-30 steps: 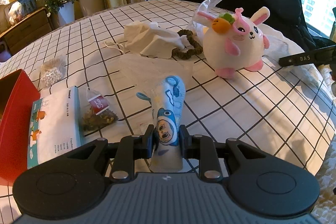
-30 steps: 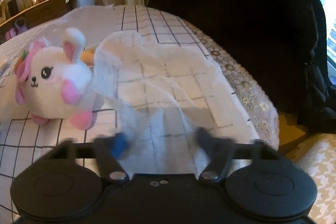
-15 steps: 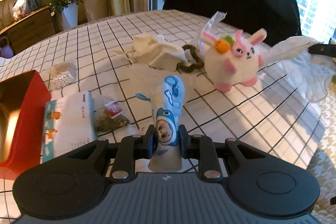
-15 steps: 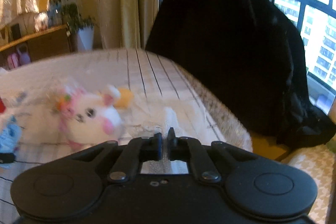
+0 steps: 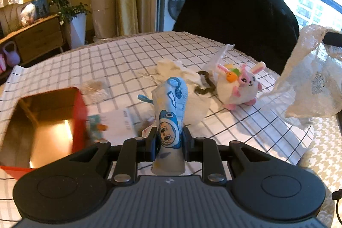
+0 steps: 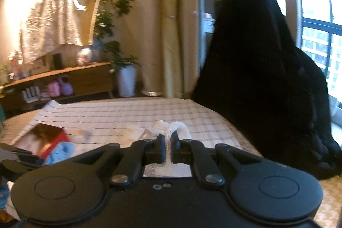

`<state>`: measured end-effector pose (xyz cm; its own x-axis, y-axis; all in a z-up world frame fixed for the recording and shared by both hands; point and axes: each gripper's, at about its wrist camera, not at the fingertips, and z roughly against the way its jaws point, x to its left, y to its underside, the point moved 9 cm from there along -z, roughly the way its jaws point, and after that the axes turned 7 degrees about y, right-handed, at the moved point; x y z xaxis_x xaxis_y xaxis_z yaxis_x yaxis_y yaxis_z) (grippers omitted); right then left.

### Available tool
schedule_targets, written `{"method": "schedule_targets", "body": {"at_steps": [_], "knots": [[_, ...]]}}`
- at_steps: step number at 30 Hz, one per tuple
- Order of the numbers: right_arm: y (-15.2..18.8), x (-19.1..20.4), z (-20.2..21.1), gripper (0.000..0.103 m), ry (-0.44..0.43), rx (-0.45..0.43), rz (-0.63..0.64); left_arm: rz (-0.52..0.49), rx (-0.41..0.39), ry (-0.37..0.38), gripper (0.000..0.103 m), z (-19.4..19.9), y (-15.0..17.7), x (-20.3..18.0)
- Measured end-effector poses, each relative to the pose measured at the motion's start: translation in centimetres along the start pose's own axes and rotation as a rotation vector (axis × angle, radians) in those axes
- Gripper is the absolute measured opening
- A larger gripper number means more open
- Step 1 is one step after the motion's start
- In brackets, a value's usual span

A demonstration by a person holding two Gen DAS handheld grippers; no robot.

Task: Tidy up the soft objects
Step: 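Carry the labubu bag and mesh fabric with both tools over the tin box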

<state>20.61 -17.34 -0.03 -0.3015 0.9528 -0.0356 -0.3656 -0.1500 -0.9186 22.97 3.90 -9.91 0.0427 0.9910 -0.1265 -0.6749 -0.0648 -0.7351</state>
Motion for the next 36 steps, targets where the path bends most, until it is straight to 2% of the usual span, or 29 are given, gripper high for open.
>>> {"method": "schedule_targets", "body": {"at_steps": [5, 14, 26, 29, 36], "knots": [[-2.4, 4.4, 0.0, 0.004, -0.115, -0.014, 0.010, 0.006, -0.019, -0.030, 0.022, 3.1, -1.2, 2.9], [-7.1, 12.9, 0.7, 0.004, -0.322, -0.049, 0.062, 0.018, -0.067, -0.130, 0.023, 8.3, -3.5, 9.4], [-11.0, 24.0, -0.2, 0.004, -0.542, -0.089, 0.125, 0.050, -0.053, -0.231, 0.023, 11.2, -3.6, 16.9], [-11.1, 26.1, -1.5, 0.005, -0.568, -0.065, 0.127, 0.063, -0.035, -0.242, 0.023, 11.1, -3.2, 18.1], [-9.1, 29.9, -5.5, 0.004, -0.591, 0.077, 0.110, 0.079, 0.016, -0.257, 0.023, 9.6, -1.9, 19.9]]}}
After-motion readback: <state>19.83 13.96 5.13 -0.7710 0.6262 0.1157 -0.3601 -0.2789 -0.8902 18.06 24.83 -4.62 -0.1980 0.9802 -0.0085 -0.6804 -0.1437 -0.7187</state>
